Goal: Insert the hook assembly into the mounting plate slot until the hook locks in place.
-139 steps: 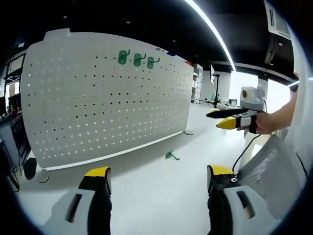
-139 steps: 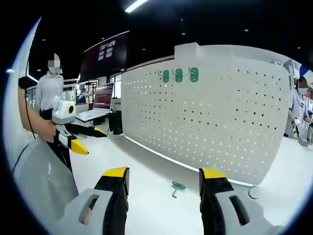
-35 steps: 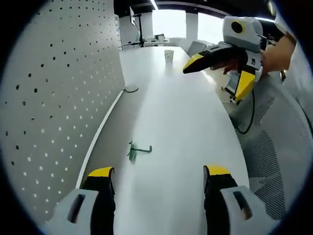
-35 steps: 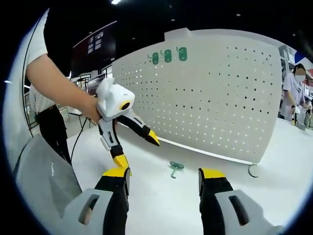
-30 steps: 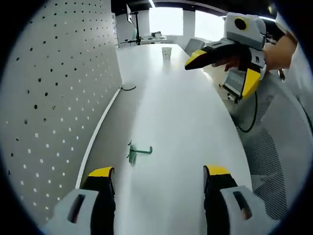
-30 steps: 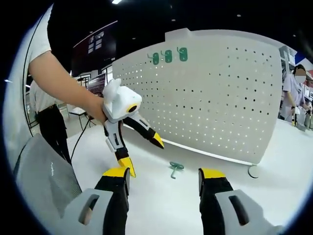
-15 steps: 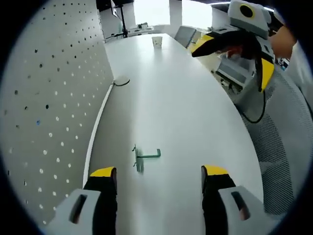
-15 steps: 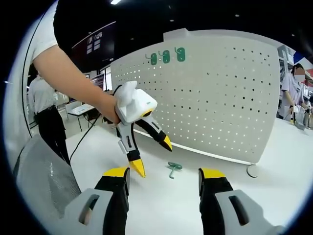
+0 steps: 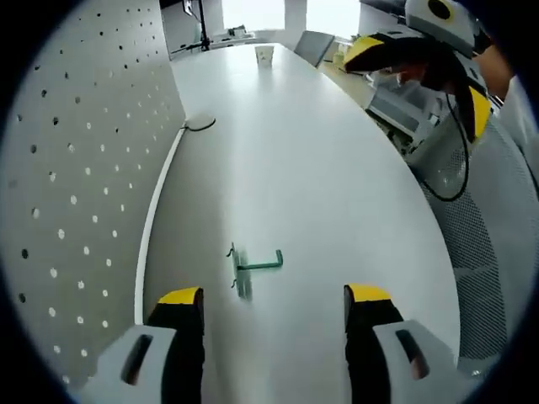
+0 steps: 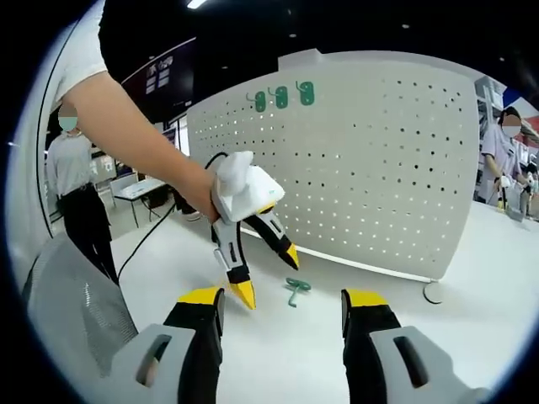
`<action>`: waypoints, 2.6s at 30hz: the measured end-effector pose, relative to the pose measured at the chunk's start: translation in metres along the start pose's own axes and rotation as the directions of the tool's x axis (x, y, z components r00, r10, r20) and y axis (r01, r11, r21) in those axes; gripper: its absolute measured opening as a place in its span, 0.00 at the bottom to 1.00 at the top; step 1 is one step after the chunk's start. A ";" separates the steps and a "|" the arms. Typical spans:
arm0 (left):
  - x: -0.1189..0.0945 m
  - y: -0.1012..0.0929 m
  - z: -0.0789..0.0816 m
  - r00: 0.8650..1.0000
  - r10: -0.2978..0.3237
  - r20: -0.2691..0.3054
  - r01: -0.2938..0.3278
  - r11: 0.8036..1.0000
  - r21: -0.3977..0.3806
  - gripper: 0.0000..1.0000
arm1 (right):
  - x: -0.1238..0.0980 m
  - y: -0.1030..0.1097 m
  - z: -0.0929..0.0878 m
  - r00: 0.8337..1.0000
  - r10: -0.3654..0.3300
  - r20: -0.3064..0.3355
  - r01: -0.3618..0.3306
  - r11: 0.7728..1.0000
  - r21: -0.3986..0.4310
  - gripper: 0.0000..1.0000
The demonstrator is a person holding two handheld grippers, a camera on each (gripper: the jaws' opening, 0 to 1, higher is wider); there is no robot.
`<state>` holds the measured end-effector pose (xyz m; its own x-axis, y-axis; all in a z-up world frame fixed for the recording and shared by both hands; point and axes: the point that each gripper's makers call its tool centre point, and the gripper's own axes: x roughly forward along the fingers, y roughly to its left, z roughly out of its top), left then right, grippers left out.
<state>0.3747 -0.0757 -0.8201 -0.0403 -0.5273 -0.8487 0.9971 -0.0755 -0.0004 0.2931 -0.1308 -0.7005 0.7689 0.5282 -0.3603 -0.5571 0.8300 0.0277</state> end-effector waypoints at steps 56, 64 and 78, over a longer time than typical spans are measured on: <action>0.011 0.029 -0.002 0.991 0.097 -0.091 -0.101 0.994 -0.041 0.04 | -0.004 -0.004 -0.003 1.000 -0.024 -0.015 0.024 1.000 -0.001 0.54; 0.012 0.029 -0.002 0.991 0.099 -0.092 -0.101 0.995 -0.021 0.03 | -0.003 -0.004 -0.002 1.000 -0.024 -0.010 0.024 1.000 0.001 0.56; 0.009 0.027 0.005 0.991 0.132 0.000 -0.132 0.991 -0.017 0.01 | -0.004 -0.005 -0.001 1.000 -0.025 -0.004 0.025 1.000 0.005 0.56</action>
<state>0.4008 -0.0864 -0.8248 0.0913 -0.5324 -0.8416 0.9947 0.0090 0.1023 0.2927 -0.1375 -0.7007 0.7812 0.5068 -0.3646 -0.5363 0.8437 0.0236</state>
